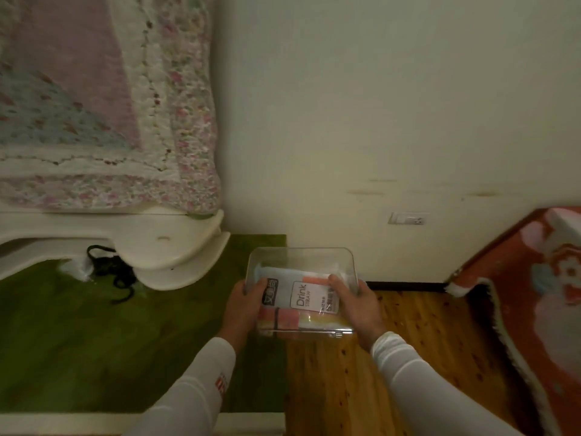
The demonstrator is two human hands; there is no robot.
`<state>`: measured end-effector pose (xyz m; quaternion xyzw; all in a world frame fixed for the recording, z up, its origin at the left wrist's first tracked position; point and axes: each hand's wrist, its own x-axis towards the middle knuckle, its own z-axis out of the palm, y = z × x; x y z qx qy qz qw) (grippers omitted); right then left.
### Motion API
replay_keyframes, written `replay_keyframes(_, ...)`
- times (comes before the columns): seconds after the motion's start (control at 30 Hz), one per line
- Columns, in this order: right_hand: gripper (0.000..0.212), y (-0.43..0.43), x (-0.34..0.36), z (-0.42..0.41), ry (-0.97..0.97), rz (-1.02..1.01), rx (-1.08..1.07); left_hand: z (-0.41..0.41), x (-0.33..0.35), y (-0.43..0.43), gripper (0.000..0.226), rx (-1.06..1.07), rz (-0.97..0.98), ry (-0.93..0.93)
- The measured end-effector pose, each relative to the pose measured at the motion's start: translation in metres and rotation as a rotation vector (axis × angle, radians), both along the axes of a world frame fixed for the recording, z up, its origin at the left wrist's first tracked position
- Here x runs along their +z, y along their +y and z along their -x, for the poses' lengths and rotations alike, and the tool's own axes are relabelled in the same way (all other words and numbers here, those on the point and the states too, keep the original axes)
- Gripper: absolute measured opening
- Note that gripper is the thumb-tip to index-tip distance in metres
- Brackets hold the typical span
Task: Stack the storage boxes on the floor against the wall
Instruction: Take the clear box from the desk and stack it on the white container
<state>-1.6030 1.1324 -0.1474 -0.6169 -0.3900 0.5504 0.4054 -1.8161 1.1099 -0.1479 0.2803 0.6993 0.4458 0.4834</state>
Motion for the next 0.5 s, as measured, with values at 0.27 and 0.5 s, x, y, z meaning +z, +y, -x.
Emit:
replay_keyframes(0.27,0.032,0.024,0.003,-0.121,0.037,0.009,-0.044,-0.115,-0.002,0.035,0.036,-0.054,0.004,-0.049)
replay_keyframes(0.5,0.030,0.039,-0.003,-0.173,0.041,0.015,-0.063,-0.164,-0.009,0.057,0.044,-0.117,0.028,-0.074)
